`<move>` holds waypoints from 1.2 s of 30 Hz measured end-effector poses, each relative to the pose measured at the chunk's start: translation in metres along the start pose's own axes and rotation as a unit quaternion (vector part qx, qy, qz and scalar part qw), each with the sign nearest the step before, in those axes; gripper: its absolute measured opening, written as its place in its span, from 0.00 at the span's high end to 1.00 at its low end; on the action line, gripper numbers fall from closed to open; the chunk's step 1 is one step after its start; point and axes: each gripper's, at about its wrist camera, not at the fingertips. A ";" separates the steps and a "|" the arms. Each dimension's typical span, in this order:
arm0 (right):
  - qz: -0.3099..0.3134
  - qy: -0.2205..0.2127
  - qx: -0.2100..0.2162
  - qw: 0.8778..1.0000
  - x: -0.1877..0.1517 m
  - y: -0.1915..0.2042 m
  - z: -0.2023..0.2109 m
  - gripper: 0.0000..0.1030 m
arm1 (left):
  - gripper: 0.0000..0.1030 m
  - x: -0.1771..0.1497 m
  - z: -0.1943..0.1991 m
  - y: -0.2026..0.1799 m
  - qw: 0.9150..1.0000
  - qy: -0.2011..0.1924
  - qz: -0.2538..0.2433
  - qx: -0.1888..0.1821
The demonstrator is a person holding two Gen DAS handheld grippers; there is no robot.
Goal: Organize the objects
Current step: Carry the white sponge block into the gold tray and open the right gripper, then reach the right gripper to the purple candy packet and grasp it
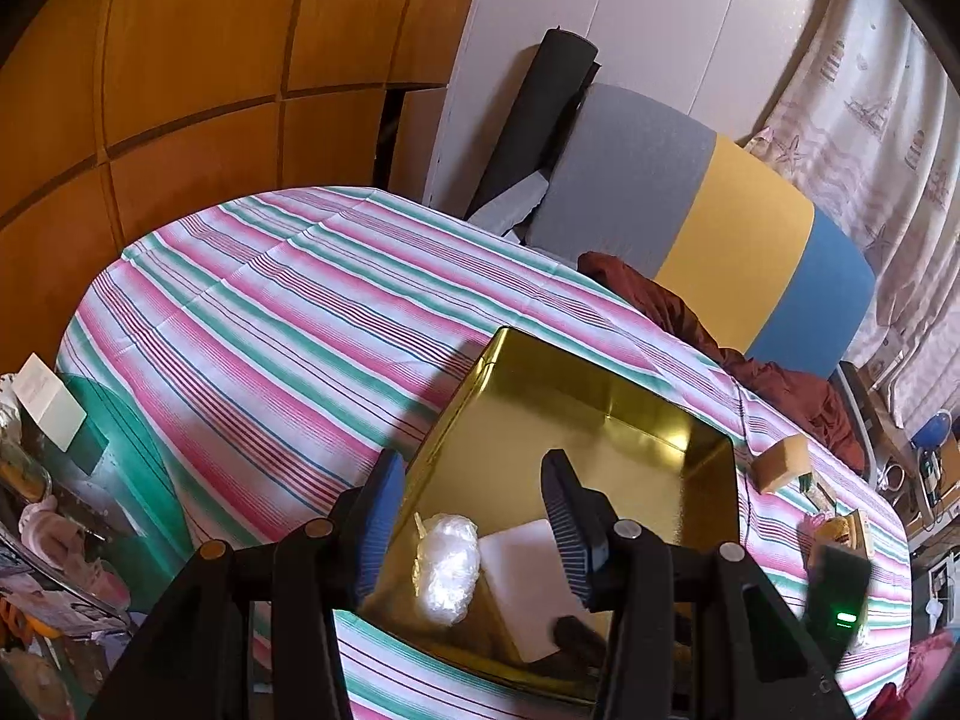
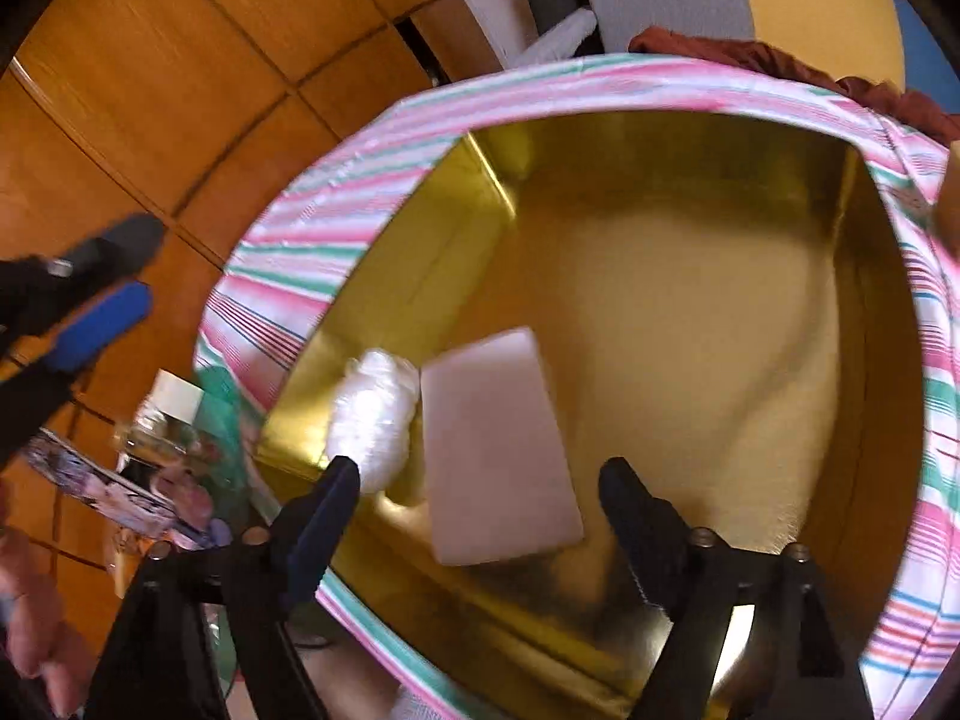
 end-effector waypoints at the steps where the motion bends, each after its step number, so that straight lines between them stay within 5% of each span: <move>1: 0.003 -0.011 -0.002 1.000 0.000 0.001 0.009 0.18 | 0.54 -0.001 -0.001 -0.001 1.000 0.002 -0.001 -0.002; 15: 0.036 -0.124 -0.098 0.987 -0.025 -0.038 0.125 0.17 | 0.54 -0.046 -0.014 -0.057 0.993 0.040 -0.063 -0.086; 30: 0.010 -0.105 -0.190 0.976 -0.073 -0.114 0.167 0.17 | 0.54 -0.117 -0.023 -0.121 0.970 0.108 -0.154 -0.154; 36: -0.047 -0.084 -0.259 0.961 -0.106 -0.178 0.196 0.17 | 0.54 -0.145 -0.021 -0.142 0.957 0.130 -0.185 -0.180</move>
Point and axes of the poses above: each gripper's, at about its wrist camera, not at the fingertips, and z roughly against the way its jaws point, y to its left, x to its top, and after that the axes turned 6 degrees about z, right-handed
